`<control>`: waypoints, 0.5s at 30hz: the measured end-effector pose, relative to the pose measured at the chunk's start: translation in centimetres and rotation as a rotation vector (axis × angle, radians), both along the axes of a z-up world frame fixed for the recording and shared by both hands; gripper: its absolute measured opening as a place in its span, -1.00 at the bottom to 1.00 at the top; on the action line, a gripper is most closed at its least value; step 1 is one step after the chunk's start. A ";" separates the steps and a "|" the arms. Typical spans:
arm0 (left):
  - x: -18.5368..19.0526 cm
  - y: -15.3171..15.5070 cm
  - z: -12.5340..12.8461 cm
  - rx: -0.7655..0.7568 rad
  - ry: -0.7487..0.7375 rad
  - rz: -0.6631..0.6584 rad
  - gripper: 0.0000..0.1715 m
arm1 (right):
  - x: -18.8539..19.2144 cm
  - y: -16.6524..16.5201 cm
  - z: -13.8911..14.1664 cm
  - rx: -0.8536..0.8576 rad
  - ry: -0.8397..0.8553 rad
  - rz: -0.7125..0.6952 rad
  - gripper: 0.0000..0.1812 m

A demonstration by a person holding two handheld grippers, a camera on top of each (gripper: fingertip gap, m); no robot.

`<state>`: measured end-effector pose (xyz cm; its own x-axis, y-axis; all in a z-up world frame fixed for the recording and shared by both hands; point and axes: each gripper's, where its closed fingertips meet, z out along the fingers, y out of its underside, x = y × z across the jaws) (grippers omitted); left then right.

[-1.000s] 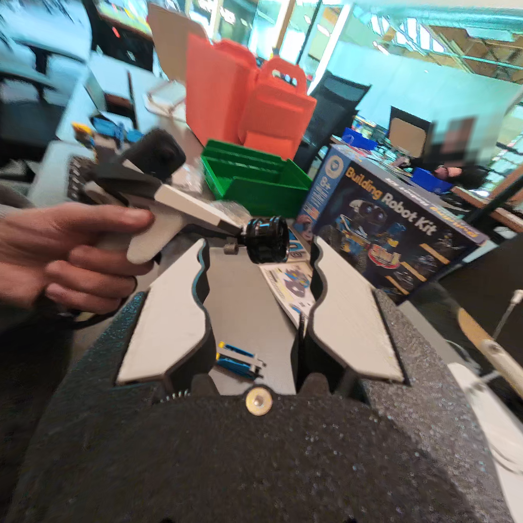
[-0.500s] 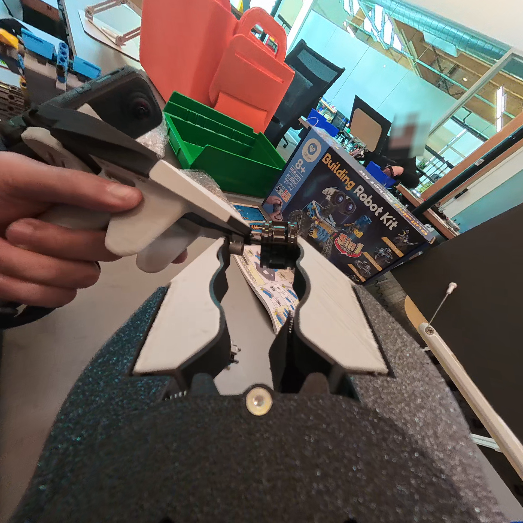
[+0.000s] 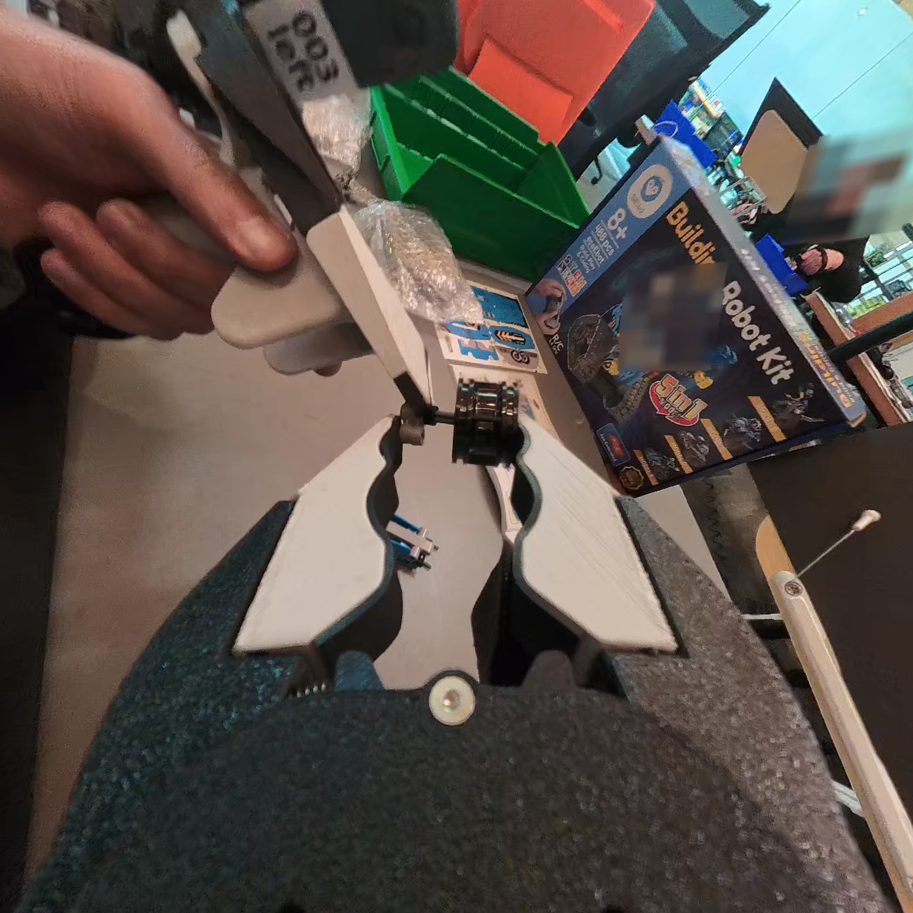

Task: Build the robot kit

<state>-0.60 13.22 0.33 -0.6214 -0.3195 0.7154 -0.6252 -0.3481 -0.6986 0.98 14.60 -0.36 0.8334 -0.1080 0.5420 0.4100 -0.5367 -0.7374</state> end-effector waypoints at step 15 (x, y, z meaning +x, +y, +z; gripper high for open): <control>0.0 0.2 -1.7 -0.132 0.184 -0.083 -0.93 | -0.3 0.3 -2.2 -0.071 -0.104 0.044 -0.66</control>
<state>-0.63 13.39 -1.40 -0.4970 -0.1692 0.8511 -0.7679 -0.3711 -0.5222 0.70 14.92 -2.58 0.7757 -0.0313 0.6304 0.5062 -0.5656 -0.6510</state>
